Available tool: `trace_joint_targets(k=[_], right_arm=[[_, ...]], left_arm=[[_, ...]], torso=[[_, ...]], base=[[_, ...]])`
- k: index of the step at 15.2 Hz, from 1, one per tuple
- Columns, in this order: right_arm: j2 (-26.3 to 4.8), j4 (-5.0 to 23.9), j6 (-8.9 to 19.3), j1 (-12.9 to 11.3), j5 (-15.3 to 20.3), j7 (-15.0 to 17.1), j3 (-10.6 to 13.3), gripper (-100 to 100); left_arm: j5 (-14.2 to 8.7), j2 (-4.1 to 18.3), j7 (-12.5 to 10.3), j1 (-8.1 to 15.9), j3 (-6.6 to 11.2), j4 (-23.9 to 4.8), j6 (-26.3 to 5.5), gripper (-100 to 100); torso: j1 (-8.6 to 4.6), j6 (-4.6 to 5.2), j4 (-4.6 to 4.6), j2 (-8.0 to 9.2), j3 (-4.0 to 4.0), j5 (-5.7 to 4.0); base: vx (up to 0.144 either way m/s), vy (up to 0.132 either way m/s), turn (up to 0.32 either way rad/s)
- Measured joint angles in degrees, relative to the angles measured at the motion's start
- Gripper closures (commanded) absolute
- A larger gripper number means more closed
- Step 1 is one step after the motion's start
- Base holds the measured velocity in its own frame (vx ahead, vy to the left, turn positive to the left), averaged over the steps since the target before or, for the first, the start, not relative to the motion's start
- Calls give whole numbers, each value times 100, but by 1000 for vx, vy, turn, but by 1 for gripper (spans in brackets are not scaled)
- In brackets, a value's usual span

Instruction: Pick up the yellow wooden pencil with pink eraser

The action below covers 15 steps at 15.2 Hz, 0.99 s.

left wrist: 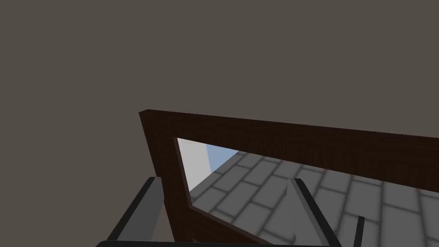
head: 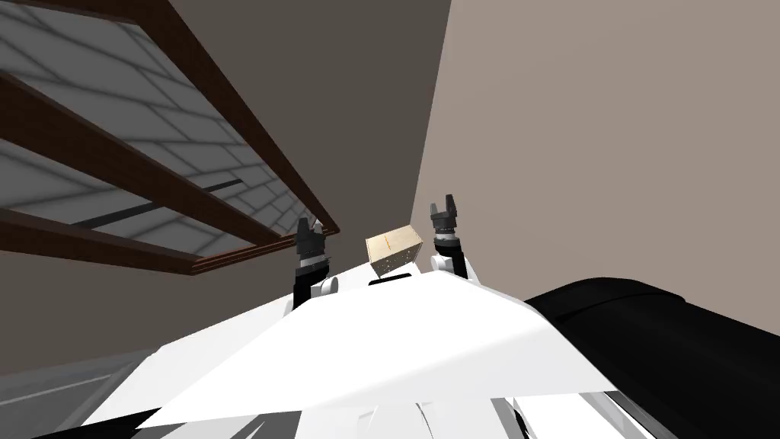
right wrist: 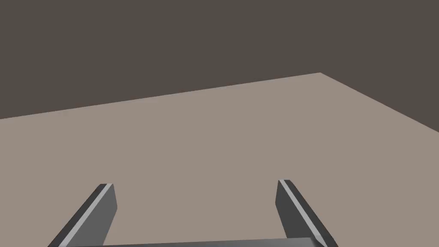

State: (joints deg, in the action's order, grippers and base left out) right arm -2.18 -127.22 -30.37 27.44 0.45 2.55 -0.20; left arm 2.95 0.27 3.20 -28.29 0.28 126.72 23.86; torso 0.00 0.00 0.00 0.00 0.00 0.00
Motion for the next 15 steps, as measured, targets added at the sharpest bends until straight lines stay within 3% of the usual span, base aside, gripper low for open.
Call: trace_joint_targets(k=[5, 8, 15], right_arm=[[0, 0, 0, -2, 0, 0, 1, 0], [0, 0, 0, -3, 0, 0, 1, 0], [0, 0, 0, -2, 0, 0, 1, 0]], left_arm=[[-423, 442, 96, 52, -127, -415, -244, -100], [-699, 693, 181, -58, -268, -557, -447, -100], [-1431, 1304, 298, 80, -410, -1240, -908, -100]], torso=[[-6, 7, 3, 15, 8, -1], [-9, 8, 2, 15, 8, -2], [0, 6, 4, 19, 11, 1]], base=[[-33, -15, -314], [-31, -17, -327], [-41, -5, -269]])
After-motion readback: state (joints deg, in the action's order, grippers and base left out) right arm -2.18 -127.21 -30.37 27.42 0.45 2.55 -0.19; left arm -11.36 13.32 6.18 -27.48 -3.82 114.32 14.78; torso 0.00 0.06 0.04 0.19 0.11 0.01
